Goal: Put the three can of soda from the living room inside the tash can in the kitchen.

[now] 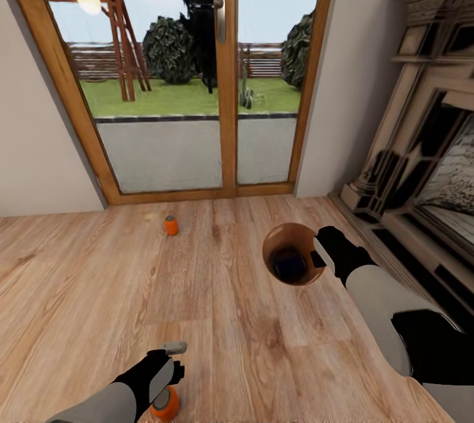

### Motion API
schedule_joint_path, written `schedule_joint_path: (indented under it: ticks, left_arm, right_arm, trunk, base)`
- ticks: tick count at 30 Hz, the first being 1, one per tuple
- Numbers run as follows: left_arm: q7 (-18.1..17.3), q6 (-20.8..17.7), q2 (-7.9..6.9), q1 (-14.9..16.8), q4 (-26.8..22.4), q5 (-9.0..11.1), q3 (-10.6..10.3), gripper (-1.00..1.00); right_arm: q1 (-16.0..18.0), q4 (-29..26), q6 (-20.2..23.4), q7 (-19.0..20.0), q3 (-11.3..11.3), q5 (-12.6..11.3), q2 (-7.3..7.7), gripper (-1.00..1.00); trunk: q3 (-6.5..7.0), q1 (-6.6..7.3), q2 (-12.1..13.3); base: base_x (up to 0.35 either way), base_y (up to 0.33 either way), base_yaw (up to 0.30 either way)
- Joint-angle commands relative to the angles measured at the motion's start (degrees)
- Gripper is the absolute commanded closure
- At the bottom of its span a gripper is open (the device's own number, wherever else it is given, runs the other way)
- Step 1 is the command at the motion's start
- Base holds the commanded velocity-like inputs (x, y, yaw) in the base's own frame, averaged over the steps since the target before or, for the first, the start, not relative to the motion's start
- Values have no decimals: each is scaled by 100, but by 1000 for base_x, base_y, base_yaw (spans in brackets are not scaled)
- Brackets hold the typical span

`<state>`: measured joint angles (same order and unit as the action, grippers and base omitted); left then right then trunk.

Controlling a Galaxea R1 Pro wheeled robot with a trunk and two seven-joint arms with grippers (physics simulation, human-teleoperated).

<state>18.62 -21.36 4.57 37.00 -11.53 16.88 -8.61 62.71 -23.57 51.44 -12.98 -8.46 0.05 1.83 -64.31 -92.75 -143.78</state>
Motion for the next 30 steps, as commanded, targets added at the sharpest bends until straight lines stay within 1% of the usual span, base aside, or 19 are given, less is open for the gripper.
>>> schedule_joint_path:
  ticks: [1, 5, 12, 23, 30]
  left_arm:
    - [-2, 1, 0, 0, 1, -1, -1, -100]
    - [-4, 1, 0, 0, 1, -1, -1, -100]
    - [1, 1, 0, 0, 1, -1, -1, -100]
    - [-8, 1, 7, 0, 1, -1, -1, -100]
    - [-6, 1, 6, 0, -1, -1, -1, -100]
  right_arm:
    - [5, -7, -2, -2, 2, 12, 0, 100]
    - [5, -7, -2, -3, 0, 12, -3, 100]
    - [5, -7, -2, -3, -6, 12, -7, 100]
    - [5, -7, -2, -3, 2, 12, -45, 100]
    - [5, -7, -2, -3, -5, 12, -51, 100]
  trunk:
    - [-22, -1, -3]
    - [-111, -11, -8]
    - [-111, -11, -8]
    - [-354, -40, -23]
    - [-354, -40, -23]
  base:
    - [0, 0, 0]
    - [0, 0, 0]
    - [0, 0, 0]
    - [0, 0, 0]
    - [0, 0, 0]
